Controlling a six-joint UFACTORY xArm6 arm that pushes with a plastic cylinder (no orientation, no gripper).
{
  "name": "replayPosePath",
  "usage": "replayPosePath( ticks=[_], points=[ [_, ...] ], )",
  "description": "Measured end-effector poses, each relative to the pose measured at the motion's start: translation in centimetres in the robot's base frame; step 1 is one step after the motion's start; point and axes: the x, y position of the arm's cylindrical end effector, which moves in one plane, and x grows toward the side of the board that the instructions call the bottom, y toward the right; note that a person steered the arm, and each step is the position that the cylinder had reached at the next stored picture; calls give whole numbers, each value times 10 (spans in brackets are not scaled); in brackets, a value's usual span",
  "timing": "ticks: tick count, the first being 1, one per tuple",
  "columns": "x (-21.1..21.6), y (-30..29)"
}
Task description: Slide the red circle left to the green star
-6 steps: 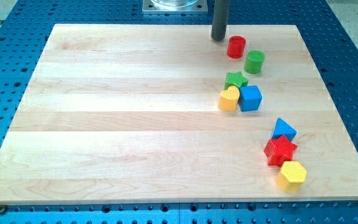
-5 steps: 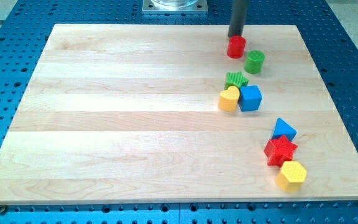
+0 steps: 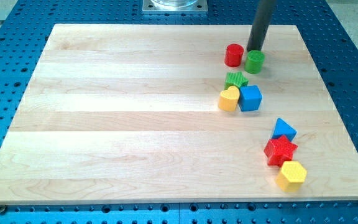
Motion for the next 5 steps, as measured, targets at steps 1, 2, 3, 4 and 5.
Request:
replayPosePath(
  ticks=[1,2,3,4,5],
  points=[
    [21,-56],
    [17,-90],
    [28,-90],
    [54,-101],
    [52,-108]
  ],
)
